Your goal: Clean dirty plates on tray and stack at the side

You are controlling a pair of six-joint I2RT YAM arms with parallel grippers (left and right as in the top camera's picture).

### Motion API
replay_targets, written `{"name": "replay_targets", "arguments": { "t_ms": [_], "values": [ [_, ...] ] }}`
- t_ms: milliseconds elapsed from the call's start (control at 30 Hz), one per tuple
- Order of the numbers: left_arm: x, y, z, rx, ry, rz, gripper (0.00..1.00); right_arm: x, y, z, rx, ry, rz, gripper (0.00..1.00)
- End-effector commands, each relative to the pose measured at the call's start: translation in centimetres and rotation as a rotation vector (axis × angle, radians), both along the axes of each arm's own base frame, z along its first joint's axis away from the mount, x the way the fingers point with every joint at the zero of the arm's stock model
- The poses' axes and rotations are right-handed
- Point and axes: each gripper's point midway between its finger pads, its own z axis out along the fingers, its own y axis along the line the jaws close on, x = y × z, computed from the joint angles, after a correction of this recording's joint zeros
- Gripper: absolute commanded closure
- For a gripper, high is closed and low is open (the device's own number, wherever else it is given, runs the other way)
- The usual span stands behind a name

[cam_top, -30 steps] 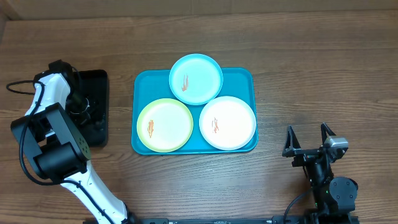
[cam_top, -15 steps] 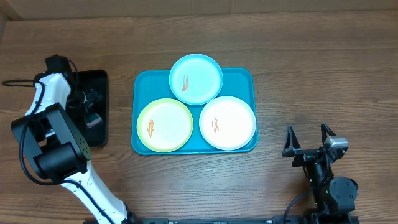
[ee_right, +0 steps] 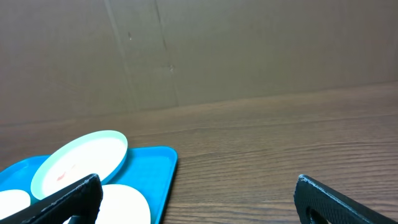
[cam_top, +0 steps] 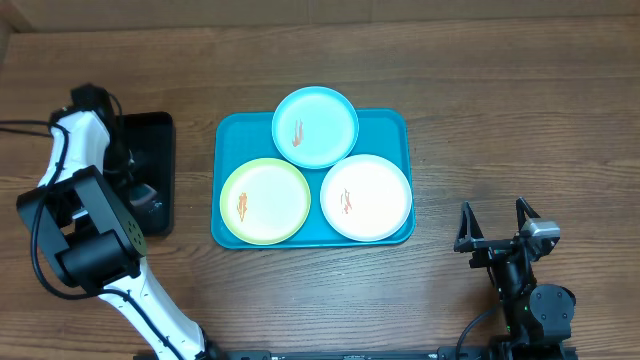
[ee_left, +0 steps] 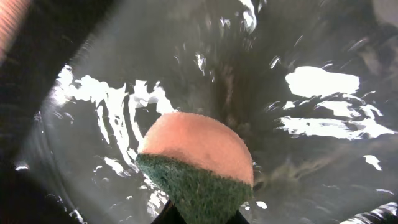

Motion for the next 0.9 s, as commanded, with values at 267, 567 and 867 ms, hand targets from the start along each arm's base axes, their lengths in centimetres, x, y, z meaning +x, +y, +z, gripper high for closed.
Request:
{"name": "replay_targets", "arguments": {
  "t_ms": [267, 567, 867],
  "values": [
    [5.5, -0.3, 8.5, -0.044, -0.250, -0.021, 0.96, 0.0, -0.2, -0.2, -0.004, -0.005, -0.009, 0.00],
    [3.3, 0.0, 1.8, -0.031, -0.143, -0.036, 0.96, 0.0, -0.2, -0.2, -0.004, -0.005, -0.009, 0.00],
    [4.4, 0.7, 10.6, 0.002, -0.206, -0.049, 0.96, 0.0, -0.2, -0.2, -0.004, -0.005, -0.008, 0.00]
  ]
}}
